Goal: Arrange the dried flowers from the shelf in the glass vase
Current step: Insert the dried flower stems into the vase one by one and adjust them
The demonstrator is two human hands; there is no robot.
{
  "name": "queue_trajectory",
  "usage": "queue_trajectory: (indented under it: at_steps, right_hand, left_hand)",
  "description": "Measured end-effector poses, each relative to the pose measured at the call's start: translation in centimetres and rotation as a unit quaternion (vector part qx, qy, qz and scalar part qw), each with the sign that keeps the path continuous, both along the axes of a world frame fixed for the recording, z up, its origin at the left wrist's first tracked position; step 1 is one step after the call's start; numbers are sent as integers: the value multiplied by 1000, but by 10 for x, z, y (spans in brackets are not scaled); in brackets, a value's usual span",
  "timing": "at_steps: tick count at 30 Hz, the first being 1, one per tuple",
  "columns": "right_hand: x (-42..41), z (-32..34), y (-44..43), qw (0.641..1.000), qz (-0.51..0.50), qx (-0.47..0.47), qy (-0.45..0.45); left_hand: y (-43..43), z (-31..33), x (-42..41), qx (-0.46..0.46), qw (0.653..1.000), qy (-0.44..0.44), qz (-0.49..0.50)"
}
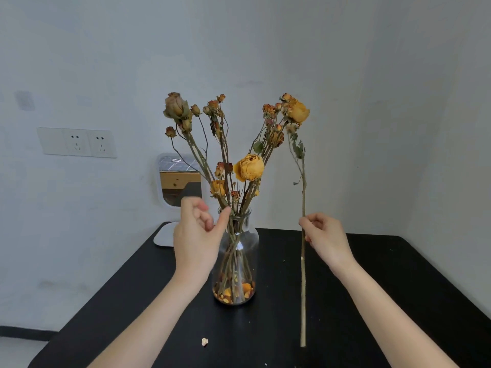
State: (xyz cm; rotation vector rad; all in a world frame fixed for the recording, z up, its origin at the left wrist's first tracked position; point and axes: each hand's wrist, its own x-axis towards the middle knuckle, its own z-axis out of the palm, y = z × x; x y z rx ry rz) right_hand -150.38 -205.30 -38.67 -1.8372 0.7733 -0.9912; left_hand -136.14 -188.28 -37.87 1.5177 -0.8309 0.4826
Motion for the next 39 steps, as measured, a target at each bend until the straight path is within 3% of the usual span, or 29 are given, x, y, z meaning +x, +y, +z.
queue_trajectory:
  at_steps: [5, 8, 16, 24, 29, 39]
  right_hand:
    - [6, 29, 0, 997, 2, -25, -76]
    - [11, 49, -1, 992, -4, -35, -122]
    - [14, 85, -1, 974, -28, -67, -213]
    - [12, 103, 10, 955, -12, -75, -286]
    - [13, 103, 18, 954, 10, -90, -285]
    - [22, 103, 30, 958, 57, -142, -241]
  left_hand:
    - [-18, -28, 13, 133, 985, 109, -21]
    - [-34, -28, 19, 186, 975, 105, -62]
    - [-42, -23, 36, 205, 973, 54, -91]
    - [-42, -17, 51, 233, 944, 142, -185]
    - [-44, -19, 42, 208, 967, 74, -129]
    - [-45, -20, 43, 215, 957, 131, -144]
